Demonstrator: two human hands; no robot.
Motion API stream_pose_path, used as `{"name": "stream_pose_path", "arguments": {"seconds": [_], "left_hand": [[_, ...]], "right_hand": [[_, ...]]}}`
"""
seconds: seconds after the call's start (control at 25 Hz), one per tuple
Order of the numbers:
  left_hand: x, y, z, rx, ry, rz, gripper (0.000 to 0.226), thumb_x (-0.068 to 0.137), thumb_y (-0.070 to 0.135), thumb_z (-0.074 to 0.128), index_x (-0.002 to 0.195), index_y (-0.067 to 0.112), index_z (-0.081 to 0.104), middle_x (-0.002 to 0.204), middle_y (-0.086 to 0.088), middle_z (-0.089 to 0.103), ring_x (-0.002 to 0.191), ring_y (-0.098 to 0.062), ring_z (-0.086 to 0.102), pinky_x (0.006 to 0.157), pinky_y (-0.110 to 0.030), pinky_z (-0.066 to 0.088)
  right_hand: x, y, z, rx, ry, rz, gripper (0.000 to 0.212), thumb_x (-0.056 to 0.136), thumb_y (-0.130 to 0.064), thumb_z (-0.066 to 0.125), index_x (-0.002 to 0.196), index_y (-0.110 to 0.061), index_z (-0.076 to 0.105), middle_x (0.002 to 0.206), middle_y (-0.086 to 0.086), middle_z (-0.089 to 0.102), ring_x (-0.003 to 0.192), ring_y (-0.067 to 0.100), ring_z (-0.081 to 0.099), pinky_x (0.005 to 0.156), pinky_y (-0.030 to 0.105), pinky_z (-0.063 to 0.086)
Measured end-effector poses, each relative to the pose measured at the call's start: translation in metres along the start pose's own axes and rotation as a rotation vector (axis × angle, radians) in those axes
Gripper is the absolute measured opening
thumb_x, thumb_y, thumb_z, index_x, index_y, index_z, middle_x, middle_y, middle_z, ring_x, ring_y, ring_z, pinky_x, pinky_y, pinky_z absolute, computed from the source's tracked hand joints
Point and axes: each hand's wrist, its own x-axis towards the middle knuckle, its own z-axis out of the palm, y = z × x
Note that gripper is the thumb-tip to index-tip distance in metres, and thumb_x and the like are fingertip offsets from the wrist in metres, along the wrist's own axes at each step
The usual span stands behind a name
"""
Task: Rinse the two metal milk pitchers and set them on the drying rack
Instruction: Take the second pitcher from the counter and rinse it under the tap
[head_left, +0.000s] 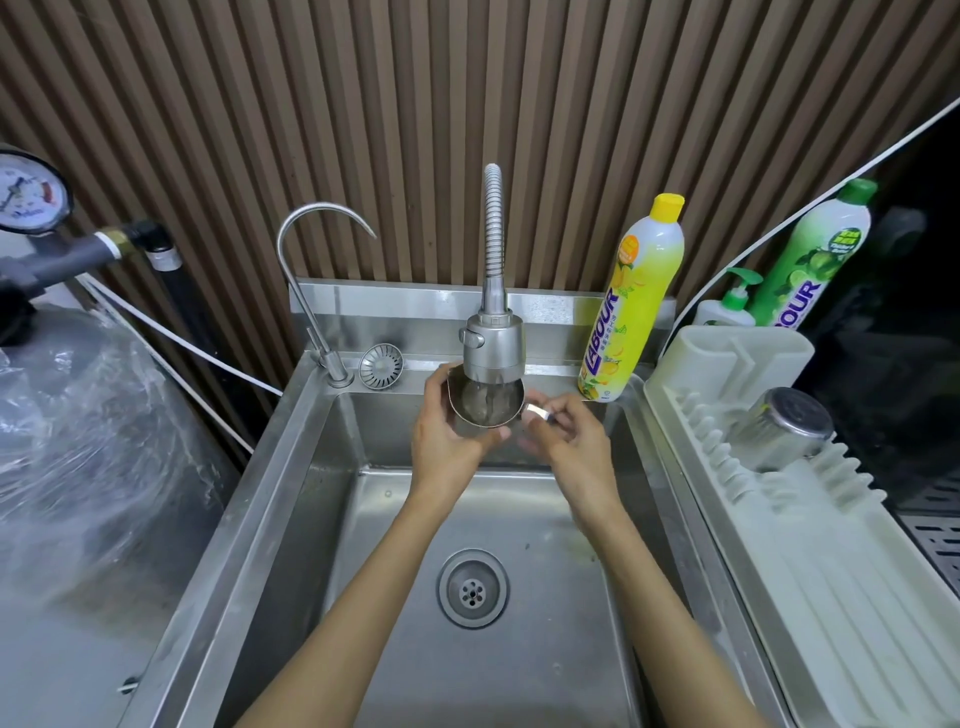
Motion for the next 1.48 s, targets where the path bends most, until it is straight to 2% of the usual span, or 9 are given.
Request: {"name": "stream_pose_path", "arguments": {"seconds": [0.2,0.4,0.6,0.8,0.96,1.12,1.24,1.36,1.48], "left_hand": [[-0.011,0.016,-0.007,0.521,0.133,0.160,0.080,0.055,0.026,0.082,0.127,0.018,0.049,0.123,-0.002,0.052,0.118,-0.022,0.044,0.099,-0.035,0.034],[-0.017,0.010,-0.003,0.502,0.180,-0.096,0.071,0.051,0.063,0.075,0.101,0.016,0.059,0.102,-0.002,0.064,0.099,-0.022,0.057,0.084,-0.032,0.046],[-0.008,-0.005,0.003,0.032,-0.166,-0.387,0.062,0.059,0.036,0.084,0.110,0.014,0.056,0.114,-0.007,0.068,0.100,-0.018,0.066,0.080,-0.032,0.057],[0.003,0.005,0.011,-0.046,-0.033,-0.149,0.085,0.053,0.002,0.084,0.124,0.015,0.040,0.111,-0.001,0.061,0.104,-0.019,0.060,0.092,-0.030,0.048],[-0.001,0.017,-0.003,0.347,0.058,0.096,0.084,0.051,0.014,0.085,0.125,0.014,0.046,0.120,-0.004,0.050,0.115,-0.021,0.045,0.093,-0.025,0.037],[-0.002,0.019,-0.009,0.628,0.111,-0.066,0.080,0.046,0.057,0.079,0.110,0.016,0.052,0.113,-0.003,0.052,0.113,-0.021,0.045,0.095,-0.040,0.044],[0.006,0.007,-0.012,0.514,-0.018,-0.190,0.071,0.045,0.077,0.067,0.087,0.020,0.068,0.086,0.004,0.070,0.087,-0.012,0.064,0.071,-0.028,0.052],[-0.001,0.000,-0.004,0.163,-0.185,-0.382,0.028,0.063,0.042,0.080,0.071,0.020,0.064,0.075,0.002,0.067,0.078,-0.013,0.062,0.069,-0.026,0.050],[-0.005,-0.007,0.010,-0.035,-0.144,-0.360,0.035,0.060,0.013,0.085,0.080,0.017,0.057,0.083,0.000,0.066,0.086,-0.018,0.064,0.076,-0.026,0.050]], "right_hand": [[-0.005,0.033,0.011,0.536,-0.214,0.330,0.015,0.089,-0.010,0.054,0.073,-0.011,0.053,0.068,0.003,0.070,0.070,0.019,0.066,0.084,0.040,0.054],[-0.001,0.008,-0.008,0.032,-0.040,0.333,0.020,0.084,-0.023,0.065,0.075,-0.008,0.057,0.076,0.016,0.071,0.056,0.020,0.069,0.056,0.034,0.061],[0.003,-0.016,-0.016,-0.664,0.168,-0.062,0.022,0.079,-0.030,0.067,0.069,-0.019,0.052,0.083,0.011,0.072,0.082,0.028,0.066,0.079,0.040,0.052],[0.003,0.001,-0.008,-0.004,0.027,-0.014,0.028,0.084,-0.002,0.060,0.065,-0.017,0.045,0.101,0.001,0.068,0.089,0.007,0.064,0.080,0.012,0.050],[0.004,0.031,0.002,0.505,-0.174,0.268,0.016,0.089,-0.005,0.054,0.074,-0.009,0.051,0.082,0.005,0.070,0.087,0.019,0.065,0.083,0.025,0.055],[0.000,0.026,0.002,0.266,-0.214,0.361,0.015,0.088,-0.019,0.058,0.085,-0.004,0.057,0.065,0.005,0.073,0.061,0.015,0.071,0.060,0.023,0.059],[0.007,0.000,-0.009,-0.068,-0.104,0.328,0.020,0.084,-0.022,0.065,0.072,-0.008,0.056,0.072,0.016,0.072,0.054,0.020,0.069,0.057,0.032,0.060],[0.014,-0.024,-0.017,-0.670,0.000,0.091,0.032,0.080,-0.028,0.067,0.057,-0.017,0.047,0.071,0.013,0.068,0.066,0.030,0.064,0.067,0.035,0.052],[0.015,-0.025,-0.019,-0.794,0.014,-0.089,0.027,0.080,-0.025,0.066,0.063,-0.020,0.046,0.075,0.006,0.062,0.071,0.025,0.055,0.063,0.029,0.039]]}}
